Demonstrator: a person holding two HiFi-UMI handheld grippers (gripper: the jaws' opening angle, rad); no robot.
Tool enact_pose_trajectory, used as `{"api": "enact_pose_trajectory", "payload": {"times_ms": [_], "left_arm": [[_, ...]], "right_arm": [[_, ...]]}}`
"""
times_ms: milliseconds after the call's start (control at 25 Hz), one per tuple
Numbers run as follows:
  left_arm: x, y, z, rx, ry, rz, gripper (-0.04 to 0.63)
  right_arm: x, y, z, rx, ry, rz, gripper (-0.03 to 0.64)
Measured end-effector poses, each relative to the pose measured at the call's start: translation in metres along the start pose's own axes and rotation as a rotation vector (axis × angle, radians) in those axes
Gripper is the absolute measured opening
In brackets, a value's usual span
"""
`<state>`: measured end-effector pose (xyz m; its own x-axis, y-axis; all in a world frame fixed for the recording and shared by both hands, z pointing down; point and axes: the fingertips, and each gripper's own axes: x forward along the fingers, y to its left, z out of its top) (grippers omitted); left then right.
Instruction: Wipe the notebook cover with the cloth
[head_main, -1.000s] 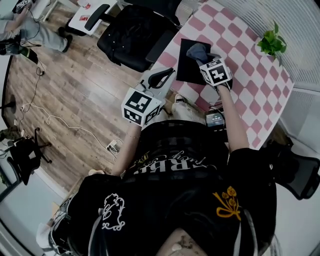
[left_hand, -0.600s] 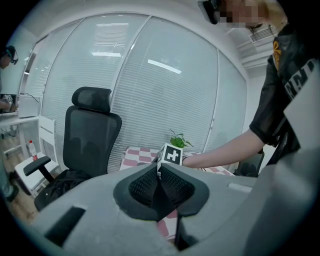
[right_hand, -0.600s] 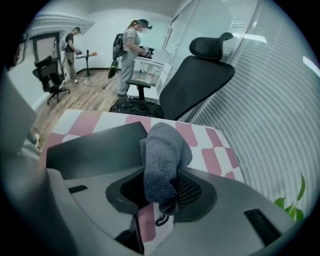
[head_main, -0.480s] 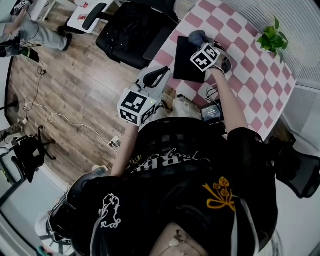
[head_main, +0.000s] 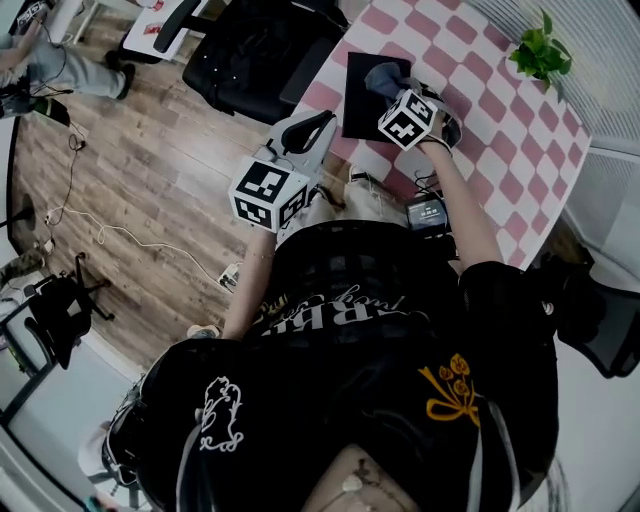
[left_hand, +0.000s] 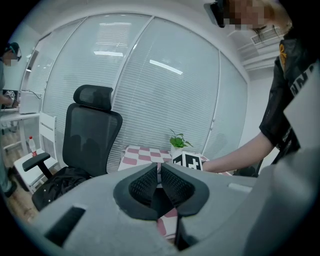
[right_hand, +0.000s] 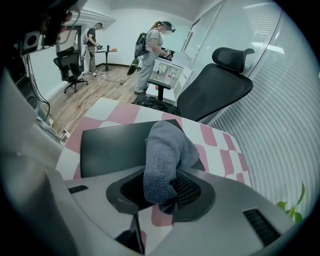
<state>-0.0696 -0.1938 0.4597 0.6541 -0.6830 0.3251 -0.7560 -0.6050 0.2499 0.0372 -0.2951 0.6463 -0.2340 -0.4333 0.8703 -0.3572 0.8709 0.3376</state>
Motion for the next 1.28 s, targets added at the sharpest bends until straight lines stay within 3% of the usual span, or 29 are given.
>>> {"api": "enact_pose_trajectory", "payload": {"times_ms": [760,920,1080,1280], "left_arm": [[-0.013,-0.032,-0.021,-0.013,-0.003,-0.073,0.017],[-0.012,-0.036,-0.017,0.003,-0.013,-0.081,0.017],[-0.012,-0.039,-0.011,0.012,-0.026,-0.085,0.017],[-0.004,-0.036,-0.006,0.015,-0.032,-0.074,0.017]], "right_arm": [[-0.05,0.109,-0.024,0.06,-0.011,0.056,0.121],[-0.051,0.107,-0.025,0.11,-0.025,0.092,0.121],[-0.06,0.091,-0.025,0.255,-0.079,0.131,0.121],[-0.065,0.038,-0.024,0.404,-0.156,0.087,0.121]]}}
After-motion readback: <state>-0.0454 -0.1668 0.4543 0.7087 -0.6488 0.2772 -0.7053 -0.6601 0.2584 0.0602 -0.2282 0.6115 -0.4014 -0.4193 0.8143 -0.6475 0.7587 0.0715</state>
